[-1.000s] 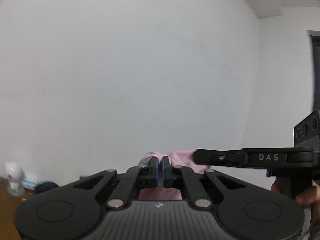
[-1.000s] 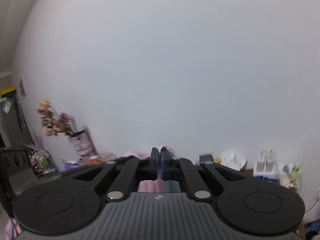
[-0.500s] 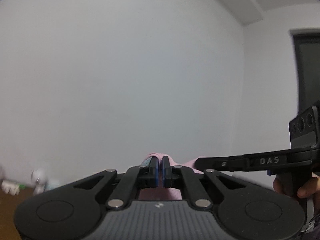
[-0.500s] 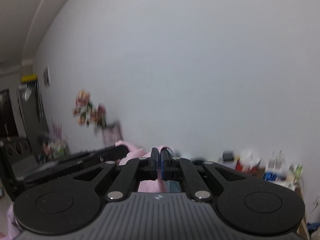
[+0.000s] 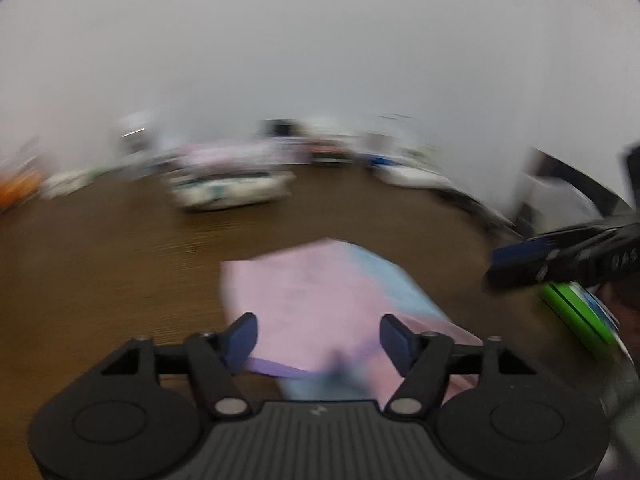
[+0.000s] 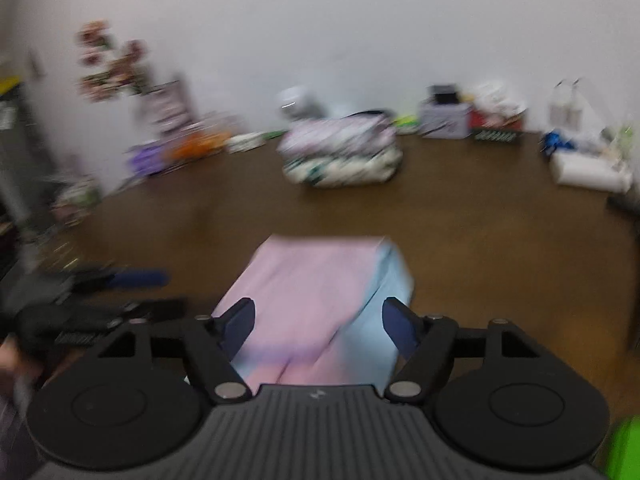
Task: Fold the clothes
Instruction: 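Grasp the garment edge with the left gripper while the right gripper grasps another edge, then lift the garment with both grippers and lay it onto the open table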
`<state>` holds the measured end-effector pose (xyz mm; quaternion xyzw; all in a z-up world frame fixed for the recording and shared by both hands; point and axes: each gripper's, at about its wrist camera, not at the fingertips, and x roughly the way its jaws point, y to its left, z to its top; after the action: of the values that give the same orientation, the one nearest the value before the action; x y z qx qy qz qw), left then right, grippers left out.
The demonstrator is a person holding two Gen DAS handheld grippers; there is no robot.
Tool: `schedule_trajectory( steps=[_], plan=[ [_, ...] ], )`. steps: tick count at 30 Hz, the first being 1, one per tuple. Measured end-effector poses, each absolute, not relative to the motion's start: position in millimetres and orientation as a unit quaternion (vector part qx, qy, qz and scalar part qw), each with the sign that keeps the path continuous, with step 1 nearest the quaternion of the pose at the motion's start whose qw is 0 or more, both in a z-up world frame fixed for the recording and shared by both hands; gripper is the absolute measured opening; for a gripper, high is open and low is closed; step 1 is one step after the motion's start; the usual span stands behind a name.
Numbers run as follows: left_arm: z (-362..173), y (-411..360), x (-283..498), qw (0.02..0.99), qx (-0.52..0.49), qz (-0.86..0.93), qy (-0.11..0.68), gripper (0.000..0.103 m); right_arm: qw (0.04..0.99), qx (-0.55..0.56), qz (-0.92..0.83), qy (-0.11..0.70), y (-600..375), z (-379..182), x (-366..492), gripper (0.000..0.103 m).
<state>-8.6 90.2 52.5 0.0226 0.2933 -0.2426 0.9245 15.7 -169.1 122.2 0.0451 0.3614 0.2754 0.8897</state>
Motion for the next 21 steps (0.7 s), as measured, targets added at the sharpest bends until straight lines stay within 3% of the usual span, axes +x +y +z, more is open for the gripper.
schedule_trajectory(
  steps=[7, 8, 9, 10, 11, 12, 13, 14, 19, 20, 21],
  plan=[
    [18, 15, 31, 0.884, 0.168, -0.274, 0.339, 0.073, 0.879, 0.0, 0.251, 0.406, -176, 80, -52, 0.063],
    [14, 14, 39, 0.885, 0.176, -0.258, 0.347, 0.065, 0.878, -0.005, 0.246, 0.41, -177, 78, -57, 0.061],
    [15, 16, 45, 0.885, 0.17, -0.252, 0.353, 0.041, 0.876, -0.006, 0.247, 0.414, -177, 73, -60, 0.058],
    [15, 21, 50, 0.882, 0.157, -0.258, 0.361, 0.027, 0.873, -0.003, 0.25, 0.418, -177, 67, -61, 0.052],
    [16, 26, 56, 0.879, 0.143, -0.265, 0.369, 0.007, 0.869, 0.001, 0.254, 0.424, -175, 59, -58, 0.039],
    [19, 33, 62, 0.878, 0.129, -0.271, 0.373, 0.002, 0.867, 0.003, 0.257, 0.428, -173, 54, -54, 0.029],
    [31, 43, 69, 0.884, 0.115, -0.269, 0.364, 0.002, 0.865, 0.003, 0.258, 0.43, -173, 53, -50, 0.01],
    [40, 53, 77, 0.897, 0.096, -0.253, 0.349, 0.002, 0.865, 0.002, 0.258, 0.43, -174, 53, -46, 0.007],
    [80, 120, 141, 0.951, -0.045, -0.095, 0.29, 0.003, 0.873, 0.035, 0.278, 0.4, -185, 70, -17, 0.006],
    [83, 126, 151, 0.954, -0.042, -0.068, 0.288, 0.017, 0.874, 0.046, 0.28, 0.394, -189, 75, -10, 0.006],
    [84, 130, 156, 0.955, -0.034, -0.044, 0.293, 0.041, 0.876, 0.059, 0.279, 0.39, -192, 78, -3, 0.006]
  ],
)
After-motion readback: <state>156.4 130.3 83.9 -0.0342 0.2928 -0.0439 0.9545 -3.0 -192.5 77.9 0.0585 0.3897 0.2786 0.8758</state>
